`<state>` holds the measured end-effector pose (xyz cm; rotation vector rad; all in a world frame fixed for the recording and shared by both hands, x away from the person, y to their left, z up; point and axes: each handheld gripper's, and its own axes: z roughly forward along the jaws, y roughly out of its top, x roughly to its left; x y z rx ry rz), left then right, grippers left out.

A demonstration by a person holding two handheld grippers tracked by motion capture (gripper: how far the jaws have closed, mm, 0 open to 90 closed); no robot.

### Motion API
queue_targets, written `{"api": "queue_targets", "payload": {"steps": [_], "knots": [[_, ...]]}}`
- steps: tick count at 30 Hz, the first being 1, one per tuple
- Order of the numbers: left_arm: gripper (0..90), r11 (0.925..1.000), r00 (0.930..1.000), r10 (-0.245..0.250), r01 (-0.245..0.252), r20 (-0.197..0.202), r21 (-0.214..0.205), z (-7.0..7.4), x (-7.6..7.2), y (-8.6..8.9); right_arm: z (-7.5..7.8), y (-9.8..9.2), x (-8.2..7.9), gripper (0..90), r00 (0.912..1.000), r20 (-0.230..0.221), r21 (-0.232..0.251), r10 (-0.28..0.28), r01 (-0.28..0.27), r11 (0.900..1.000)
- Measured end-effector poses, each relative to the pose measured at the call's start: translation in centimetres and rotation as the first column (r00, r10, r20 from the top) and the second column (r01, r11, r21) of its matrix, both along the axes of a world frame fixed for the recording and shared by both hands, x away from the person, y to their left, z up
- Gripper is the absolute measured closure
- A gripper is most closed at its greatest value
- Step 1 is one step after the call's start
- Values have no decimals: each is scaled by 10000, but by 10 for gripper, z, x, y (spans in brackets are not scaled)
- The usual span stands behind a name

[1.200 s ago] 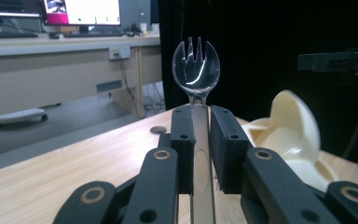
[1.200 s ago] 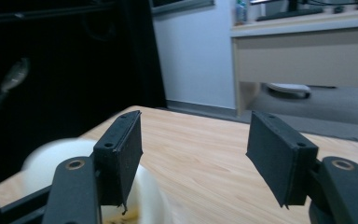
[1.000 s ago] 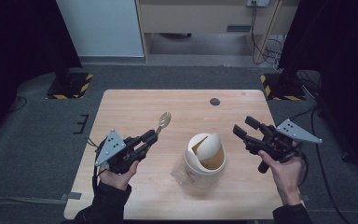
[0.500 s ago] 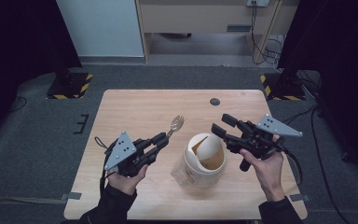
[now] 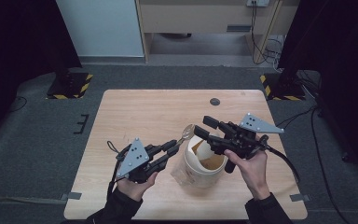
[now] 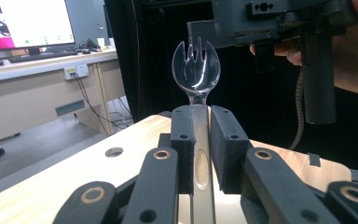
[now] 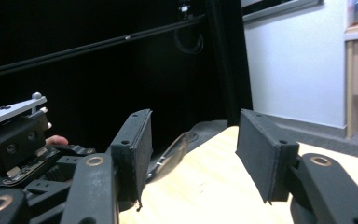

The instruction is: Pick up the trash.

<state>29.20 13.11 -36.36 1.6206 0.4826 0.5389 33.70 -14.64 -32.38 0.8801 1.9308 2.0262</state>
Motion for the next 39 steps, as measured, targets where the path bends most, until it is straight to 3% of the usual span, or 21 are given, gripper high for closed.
{"api": "queue_targets", "payload": {"steps": [10,17,18,20,24,29,32,33,34,36,37,38,39], "knots": [[796,10000,9994,64,-66,340,70,1,-4,-3,-9,13,0,575,9957,-706,-41,597,-602,9982],[796,9997,9992,150,-158,368,207,0,-5,-5,-11,16,-1,760,9902,-1150,258,793,-768,9967],[799,9997,9993,136,-142,356,189,-1,-5,-5,-11,16,-1,825,9894,-1197,325,820,-786,9964],[798,9998,9994,130,-136,318,174,-2,-4,-6,-10,16,-2,833,9887,-1281,426,779,-730,9964],[758,9998,9996,203,-204,201,43,-2,-4,-3,-10,15,-2,842,9932,-1031,399,545,-506,9979],[618,9990,9991,433,-433,24,-89,-2,-3,6,-5,4,-3,843,9969,-729,657,291,-243,9975],[509,9962,9949,810,-828,-595,-274,-9,3,22,2,-15,-7,843,9993,-359,749,-120,146,9971],[454,9962,9949,810,-828,-595,-274,-9,3,22,2,-15,-7,843,9993,-359,749,-120,146,9971],[400,9928,9889,1151,-1177,-935,-227,-17,8,32,5,-26,-9,843,9991,-128,708,-403,411,9966],[348,9875,9798,1562,-1576,-1246,-14,-28,13,43,8,-39,-13,843,9978,7,733,-658,656,9952],[329,9875,9798,1562,-1576,-1246,-14,-28,13,43,8,-39,-13,843,9978,7,733,-658,656,9952],[311,9807,9684,1954,-1935,-1548,276,-40,17,56,10,-51,-16,843,9962,132,837,-860,846,9929],[295,9807,9684,1954,-1935,-1548,276,-40,17,56,10,-51,-16,843,9962,132,837,-860,846,9929]]}}
